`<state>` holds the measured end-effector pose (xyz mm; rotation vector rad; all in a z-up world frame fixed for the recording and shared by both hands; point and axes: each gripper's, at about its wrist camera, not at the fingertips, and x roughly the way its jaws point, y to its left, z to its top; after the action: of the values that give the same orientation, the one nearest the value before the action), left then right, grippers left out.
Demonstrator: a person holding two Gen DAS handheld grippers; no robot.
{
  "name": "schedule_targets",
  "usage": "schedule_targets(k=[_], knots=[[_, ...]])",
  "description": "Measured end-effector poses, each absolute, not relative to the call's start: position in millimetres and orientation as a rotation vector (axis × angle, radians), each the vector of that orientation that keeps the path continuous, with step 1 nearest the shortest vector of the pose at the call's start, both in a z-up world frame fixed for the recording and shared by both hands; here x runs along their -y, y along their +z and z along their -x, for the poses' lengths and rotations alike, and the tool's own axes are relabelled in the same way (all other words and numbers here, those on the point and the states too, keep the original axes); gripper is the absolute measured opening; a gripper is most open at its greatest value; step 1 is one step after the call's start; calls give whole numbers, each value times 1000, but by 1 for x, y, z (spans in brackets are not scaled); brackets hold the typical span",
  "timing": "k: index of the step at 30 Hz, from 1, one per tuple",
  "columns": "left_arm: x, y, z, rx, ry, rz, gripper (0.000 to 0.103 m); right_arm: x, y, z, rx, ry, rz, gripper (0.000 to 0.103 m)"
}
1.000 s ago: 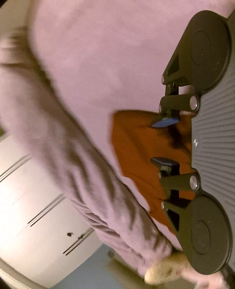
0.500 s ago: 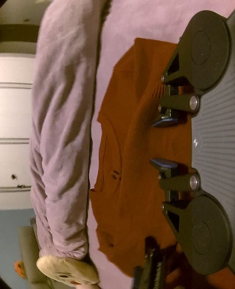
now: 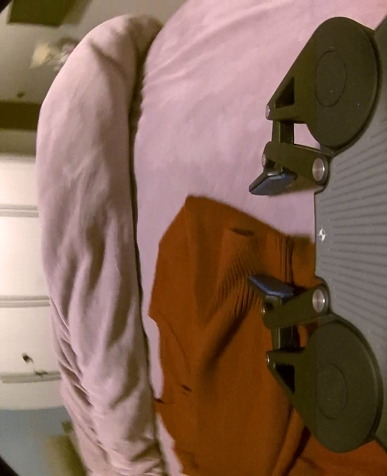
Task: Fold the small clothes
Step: 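Open the right gripper and withdraw both grippers above the cardigan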
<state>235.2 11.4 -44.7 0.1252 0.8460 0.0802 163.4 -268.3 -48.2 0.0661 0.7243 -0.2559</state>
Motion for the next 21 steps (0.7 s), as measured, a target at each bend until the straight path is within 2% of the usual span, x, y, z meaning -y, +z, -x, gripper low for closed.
schedule_targets(k=[6,11,14,15,16,17,18,21], knots=[[-14,-30,-245,-837,74,-38,98,240,-23,-162,-629,-173,-56,57],[4,-48,-273,-878,81,-93,99,206,-30,-198,-643,-100,5,52],[2,-63,-282,-883,109,-111,103,206,-53,-225,-725,-148,62,51],[-2,-66,-284,-887,104,-84,103,214,-63,-231,-743,-151,42,54],[-7,-68,-285,-889,100,-50,103,222,-68,-233,-738,-147,17,65],[-13,-69,-286,-899,93,-9,103,228,-69,-234,-737,-159,-2,83],[-20,-69,-286,-910,88,37,103,234,-69,-236,-747,-188,-17,88],[-32,-62,-273,-918,96,84,103,245,-64,-230,-761,-198,-78,89]])
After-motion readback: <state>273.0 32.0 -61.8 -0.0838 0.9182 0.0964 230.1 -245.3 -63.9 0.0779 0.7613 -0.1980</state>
